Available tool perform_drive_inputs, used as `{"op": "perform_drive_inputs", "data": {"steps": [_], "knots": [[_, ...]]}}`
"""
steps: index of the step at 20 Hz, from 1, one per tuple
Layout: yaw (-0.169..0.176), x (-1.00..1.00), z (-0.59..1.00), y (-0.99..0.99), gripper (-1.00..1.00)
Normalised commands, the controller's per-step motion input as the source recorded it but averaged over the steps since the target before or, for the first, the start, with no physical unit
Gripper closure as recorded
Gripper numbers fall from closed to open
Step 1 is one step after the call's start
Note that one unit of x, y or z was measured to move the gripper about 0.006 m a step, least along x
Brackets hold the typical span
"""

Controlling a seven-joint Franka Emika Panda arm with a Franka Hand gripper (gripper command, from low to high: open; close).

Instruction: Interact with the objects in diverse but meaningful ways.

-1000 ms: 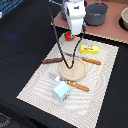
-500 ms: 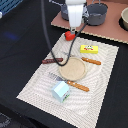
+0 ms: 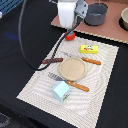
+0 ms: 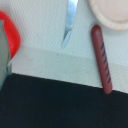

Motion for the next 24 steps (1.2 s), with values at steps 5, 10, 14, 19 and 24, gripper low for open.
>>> {"op": "perform_drive_inputs", "data": {"steps": [5, 10, 14, 19, 24], "knots": [[-0.054, 0.61, 0.35, -0.67, -1.00], [-0.132, 0.58, 0.33, -0.43, -1.00], [-0.137, 0.59, 0.23, -0.40, -1.00], [-0.152, 0.54, 0.18, -0.38, -1.00], [-0.128, 0.49, 0.03, -0.46, -1.00]]}}
